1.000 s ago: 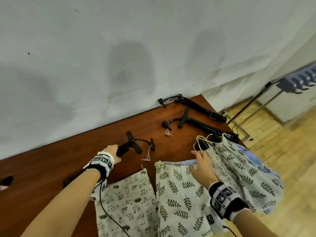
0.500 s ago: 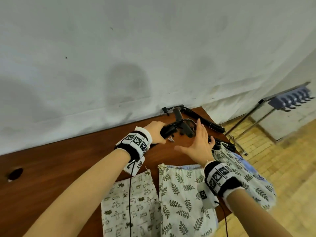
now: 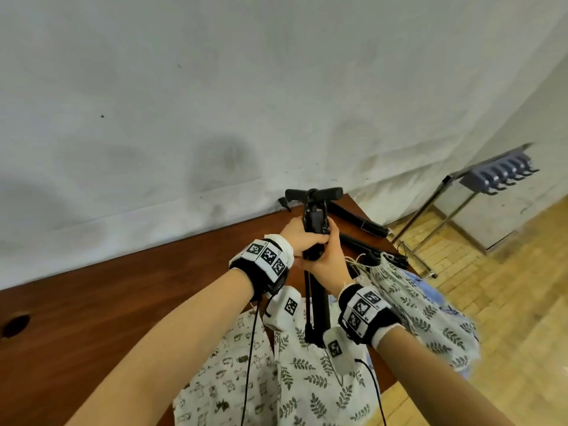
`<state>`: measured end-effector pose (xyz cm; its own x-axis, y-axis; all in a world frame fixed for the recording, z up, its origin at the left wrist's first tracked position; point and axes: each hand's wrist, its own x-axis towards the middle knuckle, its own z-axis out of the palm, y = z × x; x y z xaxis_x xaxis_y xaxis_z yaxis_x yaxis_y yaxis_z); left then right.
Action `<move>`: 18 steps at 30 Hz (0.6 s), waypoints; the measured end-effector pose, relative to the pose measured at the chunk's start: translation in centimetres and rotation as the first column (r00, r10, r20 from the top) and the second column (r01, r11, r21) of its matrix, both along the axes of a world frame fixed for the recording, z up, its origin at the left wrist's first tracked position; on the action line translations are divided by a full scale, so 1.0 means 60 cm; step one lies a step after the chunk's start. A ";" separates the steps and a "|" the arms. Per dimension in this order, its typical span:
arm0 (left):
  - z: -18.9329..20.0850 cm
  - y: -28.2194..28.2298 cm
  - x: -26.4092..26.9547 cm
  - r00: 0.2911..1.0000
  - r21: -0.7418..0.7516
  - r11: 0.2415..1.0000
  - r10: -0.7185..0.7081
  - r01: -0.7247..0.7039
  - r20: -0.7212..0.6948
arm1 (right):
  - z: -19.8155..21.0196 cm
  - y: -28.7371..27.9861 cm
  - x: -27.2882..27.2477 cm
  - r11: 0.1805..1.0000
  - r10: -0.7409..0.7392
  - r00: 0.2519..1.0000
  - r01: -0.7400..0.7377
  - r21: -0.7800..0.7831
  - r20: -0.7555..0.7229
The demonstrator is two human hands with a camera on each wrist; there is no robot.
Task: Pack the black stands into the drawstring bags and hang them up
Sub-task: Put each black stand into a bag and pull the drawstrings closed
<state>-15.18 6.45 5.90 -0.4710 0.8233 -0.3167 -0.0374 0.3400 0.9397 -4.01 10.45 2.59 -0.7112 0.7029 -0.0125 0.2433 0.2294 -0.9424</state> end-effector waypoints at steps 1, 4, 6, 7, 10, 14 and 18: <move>-0.001 0.009 0.004 0.993 0.003 1.000 0.018 -0.019 0.121 | -0.002 0.005 0.003 0.999 -0.035 0.999 0.035 -0.012 0.026; 0.007 0.032 0.006 0.933 -0.041 0.999 -0.004 0.020 0.360 | -0.006 0.028 0.021 0.995 -0.096 0.991 0.097 -0.007 0.095; 0.012 0.038 -0.008 0.938 -0.042 0.992 -0.099 0.119 0.333 | -0.006 0.050 0.035 0.990 -0.135 0.985 0.138 -0.023 0.106; 0.008 0.043 -0.018 0.945 -0.057 0.988 -0.119 0.143 0.306 | -0.008 0.066 0.043 0.986 -0.156 0.982 0.161 -0.036 0.105; -0.039 0.051 -0.047 0.991 -0.222 0.973 -0.041 0.069 0.130 | -0.012 0.112 0.073 0.976 -0.200 0.976 0.206 -0.065 0.092; -0.163 0.025 -0.053 0.975 -0.558 0.816 -0.215 0.152 -0.050 | 0.001 0.166 0.104 0.956 -0.253 0.967 0.254 -0.150 0.025; -0.271 0.005 -0.041 0.871 -0.715 0.658 -0.470 0.238 -0.143 | 0.016 0.216 0.134 0.933 -0.287 0.956 0.267 -0.241 -0.052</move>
